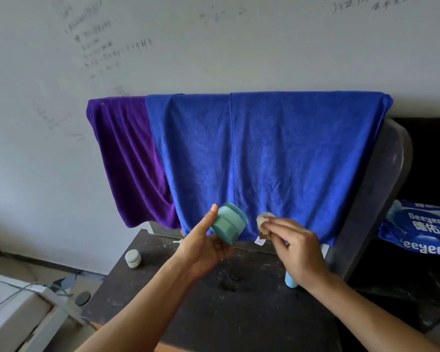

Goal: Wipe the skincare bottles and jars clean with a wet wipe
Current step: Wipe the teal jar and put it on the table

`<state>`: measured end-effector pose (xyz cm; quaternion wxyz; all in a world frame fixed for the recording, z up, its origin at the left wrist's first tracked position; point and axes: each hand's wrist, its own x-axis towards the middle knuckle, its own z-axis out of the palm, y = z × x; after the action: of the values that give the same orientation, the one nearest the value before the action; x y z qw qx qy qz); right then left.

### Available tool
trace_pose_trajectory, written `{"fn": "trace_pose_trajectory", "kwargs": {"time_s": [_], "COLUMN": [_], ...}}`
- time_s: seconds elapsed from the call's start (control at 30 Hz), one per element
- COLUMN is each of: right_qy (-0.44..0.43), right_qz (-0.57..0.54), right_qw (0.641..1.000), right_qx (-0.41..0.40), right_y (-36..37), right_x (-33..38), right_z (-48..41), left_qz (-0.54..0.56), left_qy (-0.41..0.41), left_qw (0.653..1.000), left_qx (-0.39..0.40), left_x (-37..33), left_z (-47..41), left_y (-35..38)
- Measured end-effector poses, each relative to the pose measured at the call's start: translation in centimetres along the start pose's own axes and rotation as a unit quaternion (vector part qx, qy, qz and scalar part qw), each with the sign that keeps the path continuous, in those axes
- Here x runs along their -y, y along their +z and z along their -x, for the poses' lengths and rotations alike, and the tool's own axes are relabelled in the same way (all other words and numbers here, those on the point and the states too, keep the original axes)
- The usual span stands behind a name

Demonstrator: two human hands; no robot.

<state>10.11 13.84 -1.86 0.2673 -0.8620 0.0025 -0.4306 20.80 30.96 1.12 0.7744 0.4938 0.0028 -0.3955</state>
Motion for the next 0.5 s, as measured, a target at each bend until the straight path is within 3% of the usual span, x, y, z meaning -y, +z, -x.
{"fn": "trace_pose_trajectory", "kwargs": {"time_s": [0.1, 0.23, 0.4, 0.5], "right_qy": [-0.049, -0.092, 0.058, 0.085], "right_qz": [-0.01, -0.018, -0.027, -0.054], "right_qw": [0.997, 0.996, 0.998, 0.995], "right_qx": [-0.052, -0.004, 0.021, -0.012], "right_y": [0.0, 1.2, 0.3, -0.3], "right_x": [2.5, 3.0, -0.2, -0.1], "right_z": [-1.2, -0.7, -0.8, -1.1], "left_qz": [0.007, 0.005, -0.024, -0.039], "left_qy": [-0.013, -0.027, -0.012, 0.03], "left_qw": [0.999, 0.996, 0.991, 0.989], "left_qx": [0.038, 0.083, 0.135, 0.142], "left_x": [0.6, 0.8, 0.6, 0.4], "left_z": [-0.1, 0.0, 0.3, 0.4], "left_y": [0.1, 0.4, -0.6, -0.7]}}
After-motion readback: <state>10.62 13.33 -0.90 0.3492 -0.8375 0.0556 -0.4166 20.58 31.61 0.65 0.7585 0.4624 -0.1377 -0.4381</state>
